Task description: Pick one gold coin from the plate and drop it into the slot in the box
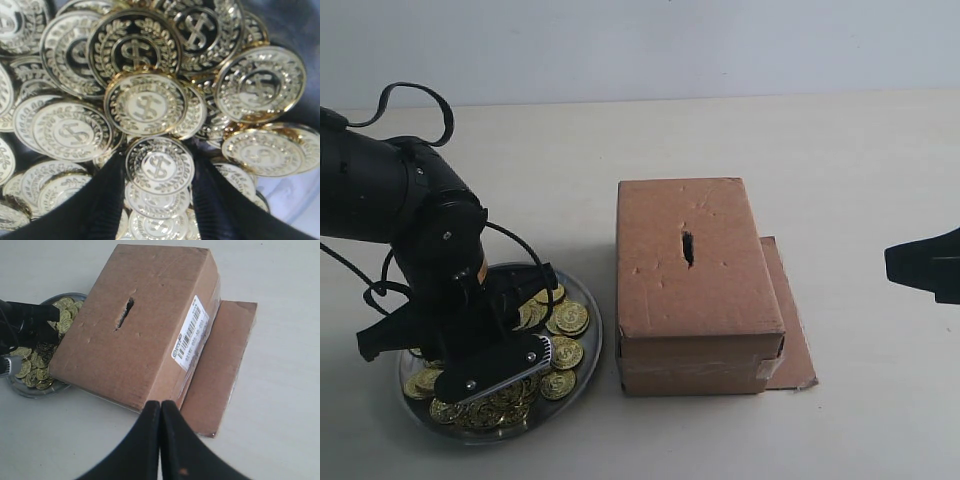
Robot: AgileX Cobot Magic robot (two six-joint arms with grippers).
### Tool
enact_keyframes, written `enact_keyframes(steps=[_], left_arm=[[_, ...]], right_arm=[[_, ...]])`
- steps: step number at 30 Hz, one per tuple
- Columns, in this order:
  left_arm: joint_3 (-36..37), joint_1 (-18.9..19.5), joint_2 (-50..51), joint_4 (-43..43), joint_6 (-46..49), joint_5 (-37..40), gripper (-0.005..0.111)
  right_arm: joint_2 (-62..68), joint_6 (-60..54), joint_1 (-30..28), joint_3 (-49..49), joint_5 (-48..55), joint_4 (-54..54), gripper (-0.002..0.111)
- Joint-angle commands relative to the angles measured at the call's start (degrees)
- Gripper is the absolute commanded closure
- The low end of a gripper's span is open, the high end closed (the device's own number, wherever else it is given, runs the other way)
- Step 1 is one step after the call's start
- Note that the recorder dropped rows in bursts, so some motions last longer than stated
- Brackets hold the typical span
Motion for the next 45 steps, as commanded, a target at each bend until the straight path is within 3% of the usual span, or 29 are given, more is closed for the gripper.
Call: enact_keyframes(steps=[1, 4, 11, 18, 22, 31, 35, 42, 45], left_arm=[[-0.1, -0.3, -1.0, -0.6, -4.4, 0.2, 0.086], [-0.2, -0.3, -3.4, -0.1, -10.0, 0.2, 0.091], [-0.2, -0.3, -9.2, -0.1, -19.1, 0.9, 0.091], [-0.2, -0.3, -17.1, -2.2, -32.2, 1.2, 0.091], [-1.2, -0.3, -21.8, -9.1, -36.4, 0.9, 0.091], [-3.7, -0.3, -28.2, -32.6, -34.5, 0.9, 0.091], [-3.7, -0.3, -28.7, -38.4, -33.0, 0.9, 0.091], [-3.7, -0.3, -28.7, -39.0, -33.0, 1.7, 0.091], [-3.7, -0.3, -28.7, -38.9, -32.9, 2.0, 0.091]], right_arm=[[-0.5, -0.5, -0.3, -0.4, -0.3, 0.4, 0.108], [-0.5, -0.5, -0.3, -0.4, -0.3, 0.6, 0.108], [-0.5, -0.5, -0.3, -0.4, -0.3, 1.6, 0.108], [0.3, -7.5, -0.3, -0.2, 1.2, 14.9, 0.108], [3.3, -12.4, -0.3, -0.2, 2.2, 23.7, 0.108], [15.2, -23.9, -0.2, -0.2, 9.5, 38.4, 0.108], [19.8, -26.8, 4.3, -0.2, 7.5, 41.8, 0.108], [26.7, -32.1, 16.6, -0.5, -2.5, 57.0, 0.108], [30.8, -32.0, 21.1, -4.2, -4.3, 57.4, 0.093]])
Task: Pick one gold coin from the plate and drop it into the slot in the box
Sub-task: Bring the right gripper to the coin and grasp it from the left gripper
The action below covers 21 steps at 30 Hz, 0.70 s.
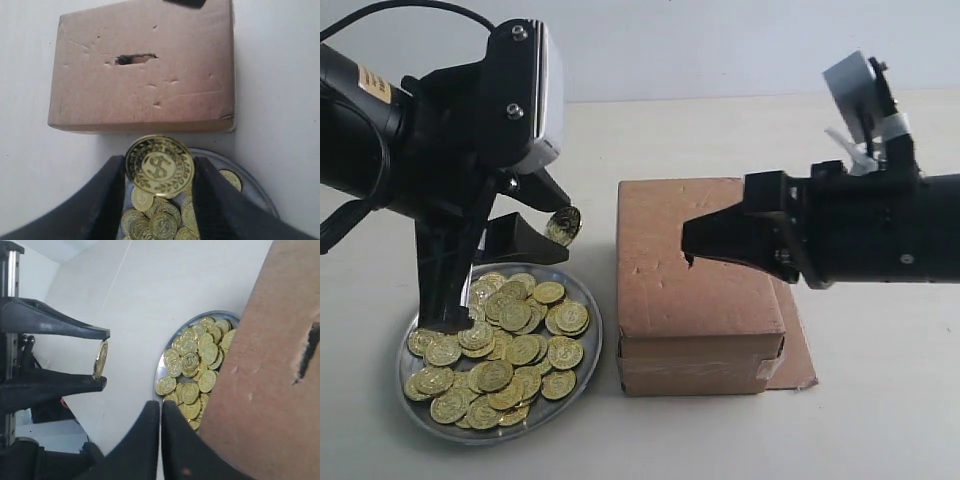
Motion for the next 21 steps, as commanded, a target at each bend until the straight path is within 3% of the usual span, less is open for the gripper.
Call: enact_keyframes(steps=[1, 2, 4, 6, 15, 21], left_arm=[[-0.4, -0.3, -0.5, -0.7, 0.2, 0.3, 0.091], [-0.4, -0.3, -0.5, -0.7, 0.2, 0.3, 0.091], [-0.4, -0.3, -0.5, 0.8, 0.4, 0.3, 0.091], [-0.4, -0.3, -0.5, 2.3, 0.4, 0.3, 0.091], [-0.4, -0.3, -0.5, -1.2, 0.4, -2.3, 0.091], [-0.4, -1.5, -0.5, -1.1, 0.6, -2.6, 0.091]], right_arm=[[4.4, 0.0, 4.8, -4.8, -2.1, 2.8, 0.088], [5.6, 1.4, 5.8, -6.3, -2.1, 2.8, 0.081], [9.4, 3.1, 8.7, -11.4, -2.0, 2.8, 0.056], [11.7, 4.5, 9.9, -14.1, -1.8, 2.8, 0.05], [16.2, 5.3, 11.5, -15.4, -2.0, 2.8, 0.051], [16.2, 4.6, 11.9, -15.4, -3.5, 2.8, 0.059]])
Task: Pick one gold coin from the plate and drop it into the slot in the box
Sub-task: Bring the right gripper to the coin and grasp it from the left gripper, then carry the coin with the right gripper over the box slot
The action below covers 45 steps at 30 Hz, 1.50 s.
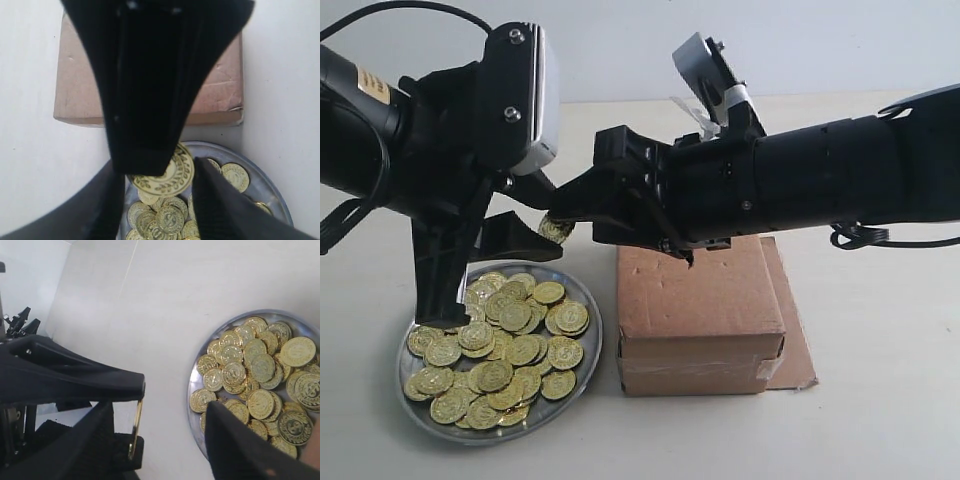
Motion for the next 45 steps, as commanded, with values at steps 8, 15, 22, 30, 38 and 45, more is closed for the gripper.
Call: enact_keyframes(steps=[8, 15, 22, 30, 38, 45], left_arm=[[-0.4, -1.5, -0.5, -0.6, 0.3, -2.3, 0.091], [-0.4, -1.3, -0.5, 1.3, -0.3, -2.5, 0.091], [-0.4, -1.3, -0.5, 2.3, -1.9, -2.8, 0.091], [-0.4, -1.3, -0.5, 2.4, -1.9, -2.6, 0.091], [-0.4, -1.3, -0.4, 2.4, -1.8, -2.6, 0.089], [-0.4, -1.3, -0.5, 3.0, -2.0, -2.2, 0.035]], right_arm=[[0.5, -0.9, 0.5, -0.4, 4.0, -0.4, 0.059], [0.5, 0.0, 0.5, -0.4, 4.4, -0.4, 0.059], [0.5, 0.0, 0.5, -0.4, 3.2, -0.4, 0.061], [0.3, 0.0, 0.5, -0.4, 2.8, -0.4, 0.085], [0.3, 0.0, 0.5, -0.4, 2.8, -0.4, 0.108], [-1.5, -0.1, 0.5, -0.4, -1.1, -0.4, 0.108]])
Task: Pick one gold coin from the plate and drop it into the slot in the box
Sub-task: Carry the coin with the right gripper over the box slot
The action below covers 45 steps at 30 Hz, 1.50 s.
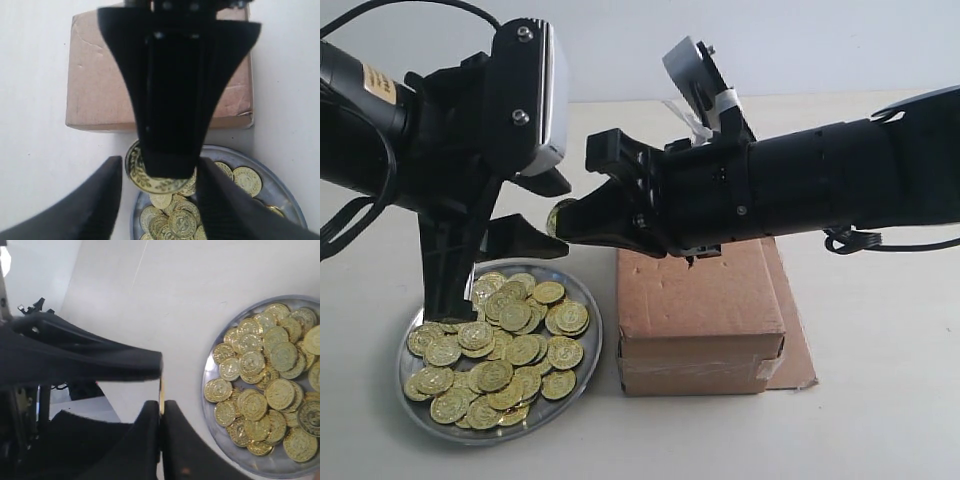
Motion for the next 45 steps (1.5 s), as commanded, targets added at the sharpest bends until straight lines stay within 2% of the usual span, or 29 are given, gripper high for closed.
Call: enact_keyframes(steps=[1, 4, 8, 9, 10, 11, 12, 14, 15, 18, 23, 30, 45], left_arm=[[-0.4, -0.3, -0.5, 0.5, -1.5, 0.2, 0.027], [-0.4, -0.3, -1.1, 3.4, -7.3, 1.6, 0.024], [-0.4, -0.3, -2.2, 9.4, -17.7, 4.7, 0.039], [-0.4, -0.3, -2.4, 10.1, -20.4, 5.4, 0.045], [-0.4, -0.3, -2.3, 11.1, -23.7, 7.1, 0.058], [-0.4, -0.3, -2.3, 11.2, -25.0, 8.3, 0.067], [-0.2, -0.3, -2.3, 11.2, -25.5, 9.5, 0.083], [0.3, -0.3, -2.7, 11.2, -25.5, 9.5, 0.102], [0.4, -0.3, -2.9, 11.2, -25.5, 9.3, 0.107], [0.4, -0.3, -3.3, 9.5, -25.5, 9.3, 0.107], [0.4, -0.3, -3.3, 6.5, -25.7, 10.3, 0.107], [0.4, -0.3, -3.3, 6.5, -25.7, 14.1, 0.107], [0.4, -0.3, -3.3, 6.5, -25.7, 14.1, 0.107]], right_arm=[[-2.5, -0.8, 0.1, -0.2, -5.9, -1.2, 0.108], [-5.5, 3.9, 0.1, -0.2, -15.2, -12.3, 0.108], [-7.5, 30.2, 0.1, -0.4, -22.6, -45.9, 0.108], [-7.3, 38.1, 0.1, -0.6, -22.4, -55.7, 0.108], [-6.4, 51.8, 0.1, -1.6, -19.9, -71.1, 0.108], [-5.6, 61.4, 0.1, -2.8, -17.4, -81.4, 0.108], [-4.4, 73.8, 0.1, -5.2, -12.6, -95.5, 0.108], [-3.9, 79.4, 0.1, -8.7, -7.2, -101.8, 0.108], [-3.9, 79.4, 0.1, -10.6, -5.6, -101.4, 0.108], [-3.2, 78.3, 0.1, -16.3, -0.7, -98.7, 0.108], [3.0, 78.3, 0.1, -19.2, 4.0, -96.5, 0.108], [6.4, 73.7, 0.1, -19.7, 1.7, -88.1, 0.108], [6.4, 72.3, 0.1, -19.7, 0.7, -85.7, 0.108]])
